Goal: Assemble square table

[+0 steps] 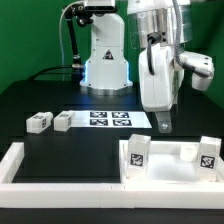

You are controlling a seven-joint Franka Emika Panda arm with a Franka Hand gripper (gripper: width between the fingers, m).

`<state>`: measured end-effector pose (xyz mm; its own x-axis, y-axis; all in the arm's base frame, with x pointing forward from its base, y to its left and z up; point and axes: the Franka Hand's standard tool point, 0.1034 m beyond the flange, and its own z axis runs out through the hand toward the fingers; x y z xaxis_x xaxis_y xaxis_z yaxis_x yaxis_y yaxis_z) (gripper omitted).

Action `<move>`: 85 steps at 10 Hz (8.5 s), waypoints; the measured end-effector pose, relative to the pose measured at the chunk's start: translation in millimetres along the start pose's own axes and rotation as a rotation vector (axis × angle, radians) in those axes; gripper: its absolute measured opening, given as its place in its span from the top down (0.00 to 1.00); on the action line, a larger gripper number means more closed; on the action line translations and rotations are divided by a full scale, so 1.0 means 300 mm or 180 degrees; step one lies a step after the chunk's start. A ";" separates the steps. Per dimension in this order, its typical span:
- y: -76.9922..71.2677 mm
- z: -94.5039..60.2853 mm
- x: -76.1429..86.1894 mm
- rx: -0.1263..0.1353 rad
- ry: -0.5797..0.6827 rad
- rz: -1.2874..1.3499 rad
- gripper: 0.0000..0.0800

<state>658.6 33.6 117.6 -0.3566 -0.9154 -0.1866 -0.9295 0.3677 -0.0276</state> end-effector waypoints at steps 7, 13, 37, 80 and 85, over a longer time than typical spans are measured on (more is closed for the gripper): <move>0.250 0.052 -0.093 -0.0294 0.0072 -0.0342 0.19; 0.315 0.099 -0.077 -0.0328 0.0167 -0.0467 0.19; 0.412 0.309 0.118 -0.0214 0.0468 -0.1006 0.93; 0.039 0.240 0.295 -0.1092 0.0345 -1.0355 0.93; 0.013 0.255 0.152 -0.1073 0.0542 -1.0929 0.93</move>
Offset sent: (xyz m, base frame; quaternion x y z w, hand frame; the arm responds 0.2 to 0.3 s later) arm -0.0440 0.0338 -0.0035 -0.0125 0.0271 -0.0377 0.9988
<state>645.9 5.7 34.0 0.0766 0.9965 -0.0348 0.9863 -0.0706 0.1493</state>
